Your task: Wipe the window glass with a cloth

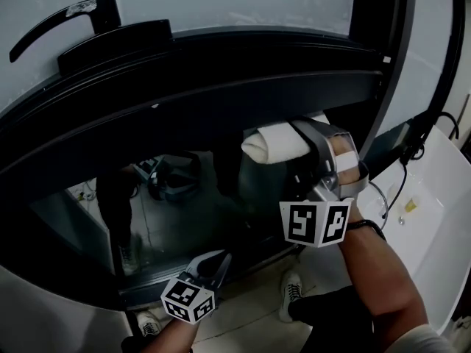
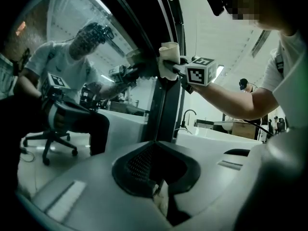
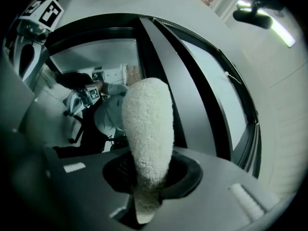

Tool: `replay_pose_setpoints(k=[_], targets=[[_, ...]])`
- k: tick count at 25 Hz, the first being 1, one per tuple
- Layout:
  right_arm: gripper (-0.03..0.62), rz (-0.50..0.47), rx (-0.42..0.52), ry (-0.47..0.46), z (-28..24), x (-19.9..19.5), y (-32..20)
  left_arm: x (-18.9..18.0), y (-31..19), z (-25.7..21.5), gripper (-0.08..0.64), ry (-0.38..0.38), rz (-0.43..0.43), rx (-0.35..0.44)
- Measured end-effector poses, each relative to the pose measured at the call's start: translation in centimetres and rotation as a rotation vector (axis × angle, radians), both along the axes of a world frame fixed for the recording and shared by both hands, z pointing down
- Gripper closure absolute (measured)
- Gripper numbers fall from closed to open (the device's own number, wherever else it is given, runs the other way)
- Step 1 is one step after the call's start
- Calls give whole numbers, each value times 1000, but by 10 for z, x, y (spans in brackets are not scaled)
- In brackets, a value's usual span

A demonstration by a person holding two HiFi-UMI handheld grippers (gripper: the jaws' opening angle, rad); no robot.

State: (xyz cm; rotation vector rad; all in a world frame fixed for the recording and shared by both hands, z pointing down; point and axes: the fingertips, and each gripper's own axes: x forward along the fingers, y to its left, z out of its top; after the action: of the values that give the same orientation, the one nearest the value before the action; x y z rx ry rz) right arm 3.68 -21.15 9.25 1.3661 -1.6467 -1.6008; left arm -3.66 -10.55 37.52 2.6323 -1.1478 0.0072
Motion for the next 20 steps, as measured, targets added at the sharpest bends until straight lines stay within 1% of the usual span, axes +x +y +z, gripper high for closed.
replay_pose_setpoints(k=[5,8,10,14,20], targets=[[509,12,62,-16,-12,4,-13,5,-7,-5,545,-3,-2,2],[509,14,111,-25,-12,2,-16,2,-6,-2,545,-9,-10,-5],[509,16,126,-30,-9,1,-18,-1,-6,0,545,-6,-18,-10],[509,18,122,-34,0,-3,-23,-5,-8,2,545,0,-24,-19],[512,8,80,-29,10,-5,-26,-6,-9,5,545,1,-30,-23]])
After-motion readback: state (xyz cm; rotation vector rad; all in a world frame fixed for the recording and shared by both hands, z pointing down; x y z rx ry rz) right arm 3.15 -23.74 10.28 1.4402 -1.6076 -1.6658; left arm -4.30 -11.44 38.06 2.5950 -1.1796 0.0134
